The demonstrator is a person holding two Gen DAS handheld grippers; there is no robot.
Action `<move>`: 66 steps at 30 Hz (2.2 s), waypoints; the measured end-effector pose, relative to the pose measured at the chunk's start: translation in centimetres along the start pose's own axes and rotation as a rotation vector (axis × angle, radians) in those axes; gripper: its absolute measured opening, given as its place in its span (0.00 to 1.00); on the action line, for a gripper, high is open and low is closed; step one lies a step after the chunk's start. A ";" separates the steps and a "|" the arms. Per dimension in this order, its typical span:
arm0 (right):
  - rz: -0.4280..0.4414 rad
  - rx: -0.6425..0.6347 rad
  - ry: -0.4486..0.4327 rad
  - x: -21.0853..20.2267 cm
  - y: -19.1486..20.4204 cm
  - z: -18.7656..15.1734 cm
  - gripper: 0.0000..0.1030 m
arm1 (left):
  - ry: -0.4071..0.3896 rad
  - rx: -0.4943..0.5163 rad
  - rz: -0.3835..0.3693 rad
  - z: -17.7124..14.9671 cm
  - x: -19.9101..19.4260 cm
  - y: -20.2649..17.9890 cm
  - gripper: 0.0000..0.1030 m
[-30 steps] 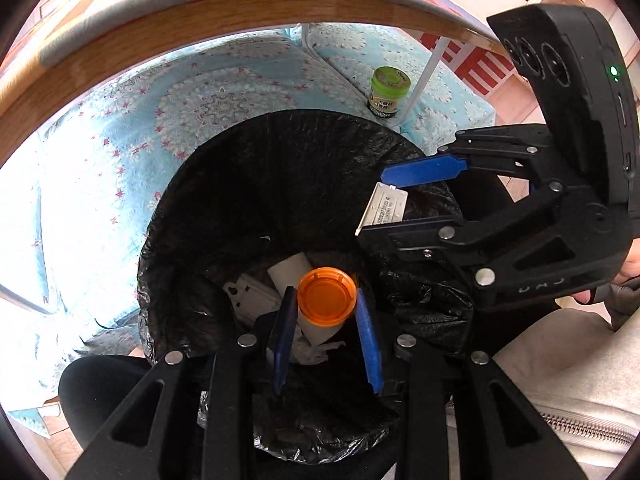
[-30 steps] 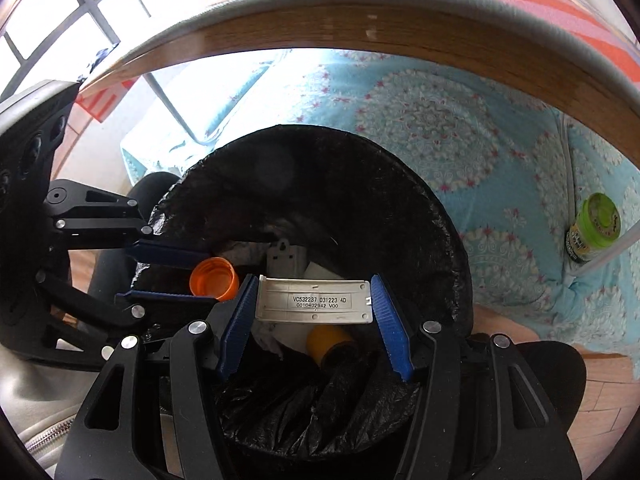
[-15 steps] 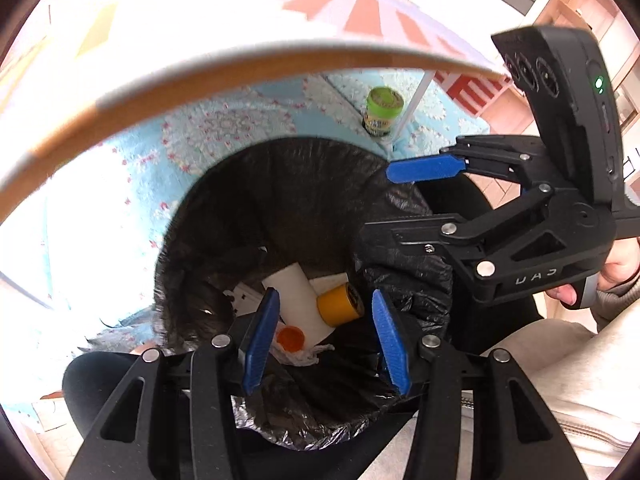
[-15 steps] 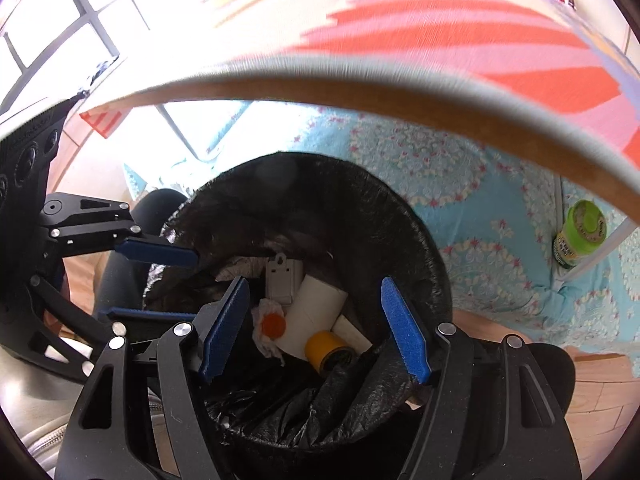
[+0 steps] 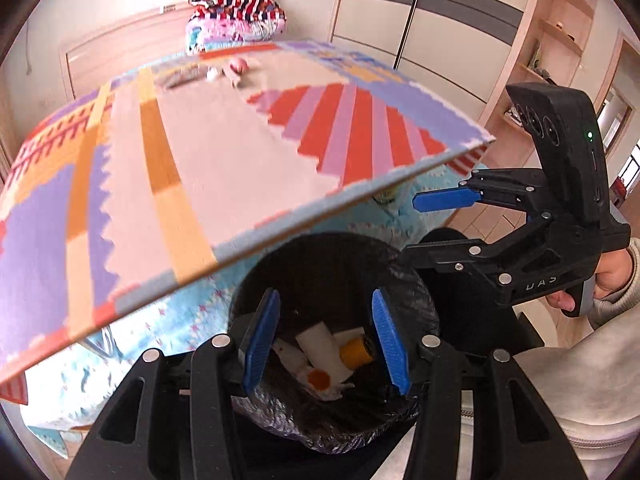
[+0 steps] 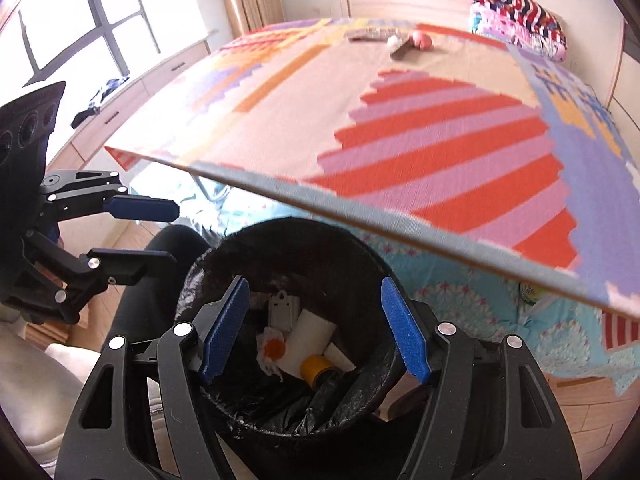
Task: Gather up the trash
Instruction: 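Raise both tools back over the bed toward the remaining items, then lower the left gripper to the blister pack while the right gripper approaches the pink pig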
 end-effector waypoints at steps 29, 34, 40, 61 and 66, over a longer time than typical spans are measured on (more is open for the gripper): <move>-0.100 0.006 -0.144 0.1 -7.9 16.4 0.66 | -0.089 0.119 0.146 15.2 0.7 13.4 0.45; -0.104 0.036 -0.142 1.8 -9.9 19.0 0.66 | -0.090 0.112 0.140 17.6 2.4 15.7 0.54; -0.095 0.061 -0.119 4.4 -11.6 21.7 0.66 | -0.064 0.159 0.154 19.9 5.6 17.8 0.55; -0.014 0.178 -0.068 11.8 -14.7 26.0 0.48 | -0.001 0.273 0.129 25.1 14.9 21.8 0.63; 0.030 0.207 -0.061 12.1 -14.8 26.0 0.45 | 0.000 0.272 0.126 26.0 15.5 22.1 0.63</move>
Point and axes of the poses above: each gripper's, at about its wrist camera, not at the fingertips, and x roughly the way its jaws point, y to its left, z to its top, the point moved 10 cm from there along x, roughly the way its jaws point, and after that the axes turned 1 degree about z, right-handed, at the moved point
